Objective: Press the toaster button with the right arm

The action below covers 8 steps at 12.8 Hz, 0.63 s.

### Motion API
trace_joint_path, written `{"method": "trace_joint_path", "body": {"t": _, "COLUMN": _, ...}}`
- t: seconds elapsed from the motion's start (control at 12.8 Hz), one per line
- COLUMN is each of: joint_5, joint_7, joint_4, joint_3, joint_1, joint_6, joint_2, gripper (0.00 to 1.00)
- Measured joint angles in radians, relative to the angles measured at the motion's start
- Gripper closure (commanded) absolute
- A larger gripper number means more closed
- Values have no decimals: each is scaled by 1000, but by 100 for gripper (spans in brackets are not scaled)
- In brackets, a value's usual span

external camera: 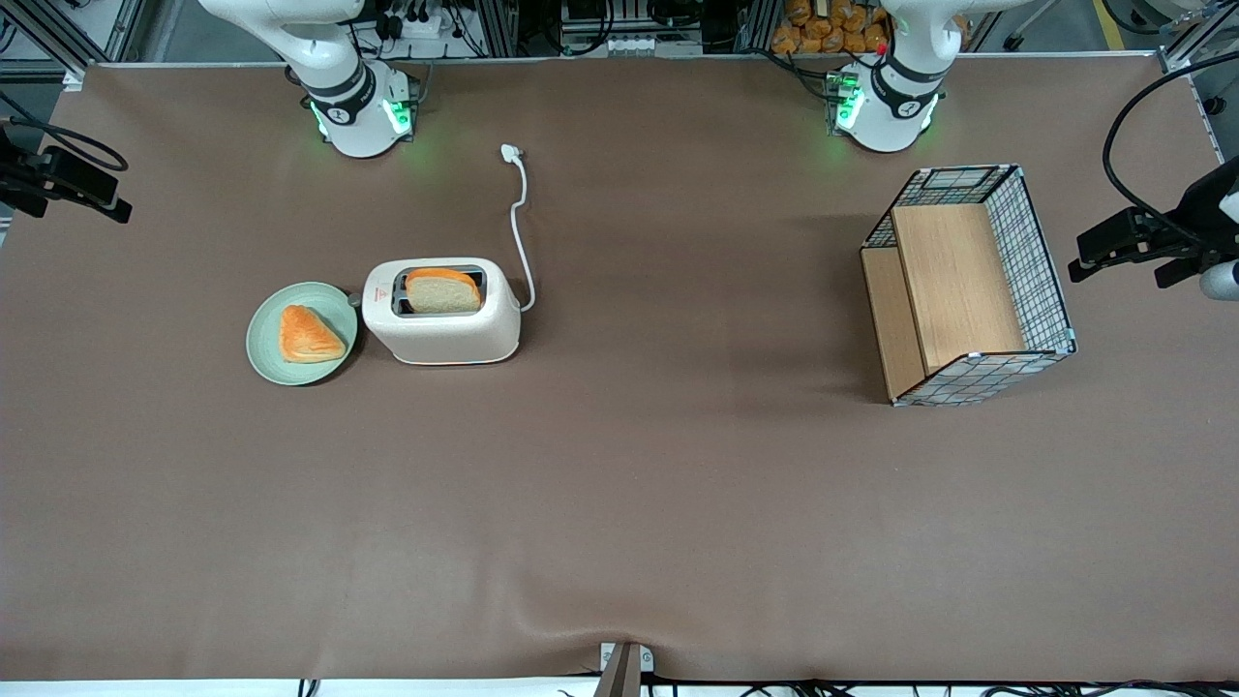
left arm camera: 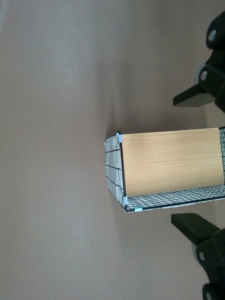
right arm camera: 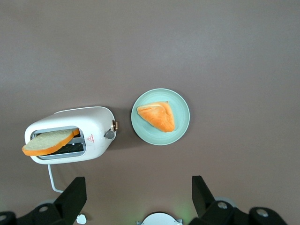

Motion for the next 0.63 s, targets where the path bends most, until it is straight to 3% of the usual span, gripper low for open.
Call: {"method": "trace_joint_path", "body": {"t": 0.63, "joint_5": 10, "joint_7": 1, "joint_4": -3, "joint_3": 3, "joint_1": -1, "joint_6": -2, "joint_2": 13, "gripper": 0}}
